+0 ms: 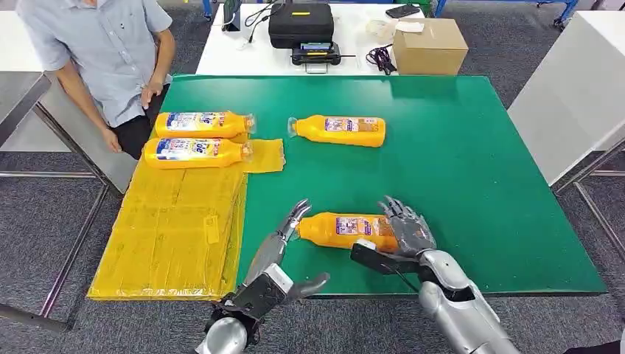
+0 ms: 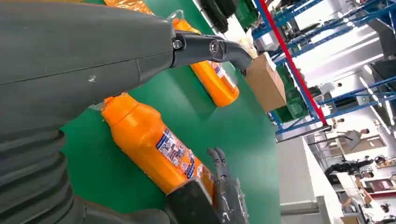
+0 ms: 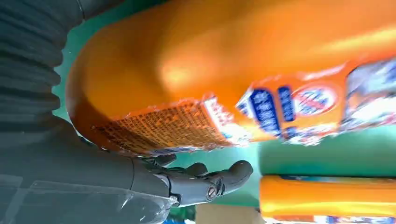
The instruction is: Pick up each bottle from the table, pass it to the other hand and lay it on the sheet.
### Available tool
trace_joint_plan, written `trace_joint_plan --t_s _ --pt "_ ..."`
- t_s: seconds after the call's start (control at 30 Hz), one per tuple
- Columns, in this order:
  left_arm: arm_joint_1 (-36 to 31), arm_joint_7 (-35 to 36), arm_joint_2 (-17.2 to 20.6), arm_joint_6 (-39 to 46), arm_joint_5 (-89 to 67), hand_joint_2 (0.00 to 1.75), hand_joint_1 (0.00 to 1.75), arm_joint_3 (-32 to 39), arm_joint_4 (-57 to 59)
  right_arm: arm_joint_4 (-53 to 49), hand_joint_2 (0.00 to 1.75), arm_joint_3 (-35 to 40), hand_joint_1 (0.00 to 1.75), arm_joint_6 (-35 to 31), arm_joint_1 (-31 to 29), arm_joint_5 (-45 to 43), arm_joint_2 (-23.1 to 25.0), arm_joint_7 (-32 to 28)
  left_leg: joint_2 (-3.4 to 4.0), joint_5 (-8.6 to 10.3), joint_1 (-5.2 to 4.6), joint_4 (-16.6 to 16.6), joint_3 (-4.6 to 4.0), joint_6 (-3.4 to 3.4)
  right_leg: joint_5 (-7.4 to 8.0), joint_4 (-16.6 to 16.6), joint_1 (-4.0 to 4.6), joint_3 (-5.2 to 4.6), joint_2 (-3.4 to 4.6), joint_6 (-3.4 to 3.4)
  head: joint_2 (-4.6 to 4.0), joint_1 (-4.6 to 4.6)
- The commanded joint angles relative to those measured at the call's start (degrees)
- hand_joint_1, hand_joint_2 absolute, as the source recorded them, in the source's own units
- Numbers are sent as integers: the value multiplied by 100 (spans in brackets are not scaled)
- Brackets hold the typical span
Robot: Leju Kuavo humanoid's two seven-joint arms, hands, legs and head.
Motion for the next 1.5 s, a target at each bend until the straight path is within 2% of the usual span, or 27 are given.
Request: trace_joint_plan --t_s 0.03,0.33,0.37,0.4,0.43,1.03,1.33,1.5 --pt "-204 17 158 -9 6 175 0 -153 348 792 175 -77 0 -27 -281 -15 164 -38 8 1 5 -4 8 -9 3 -6 6 7 5 -11 0 2" --pt "-335 -2 127 20 4 175 0 -173 533 1368 175 -23 0 182 -462 -126 210 -207 6 5 5 -5 11 -8 6 -7 5 11 2 -11 0 0" --pt "-364 -18 123 6 13 175 0 -188 561 1427 175 37 93 246 -486 -129 149 -314 4 3 3 -3 10 -5 4 -4 3 10 1 -8 0 0" --pt "-392 -39 117 -7 34 175 0 -200 599 1493 175 11 143 318 -490 -244 136 -405 4 7 7 -3 10 -9 7 -7 8 11 -1 -13 0 2" --pt "-420 -65 108 -23 65 175 0 -209 636 1520 175 107 175 389 -512 -244 69 -563 3 6 6 -3 15 -7 7 -8 7 16 -2 -12 0 2" --pt "-635 -228 57 -54 270 175 0 -255 847 1833 175 -141 175 513 -571 -946 213 -884 0 12 6 -4 45 3 18 -11 8 43 -7 -20 0 2" --pt "-408 -897 -330 717 1330 175 0 267 617 1294 175 -682 175 322 -303 -1786 494 -1312 6 11 8 -2 40 2 19 -9 9 37 -3 -22 0 4" --pt "-530 -982 -308 610 2723 175 0 476 957 870 175 -923 175 249 -187 -2153 698 -1425 11 12 7 -4 38 0 21 -8 9 32 3 -24 0 2"
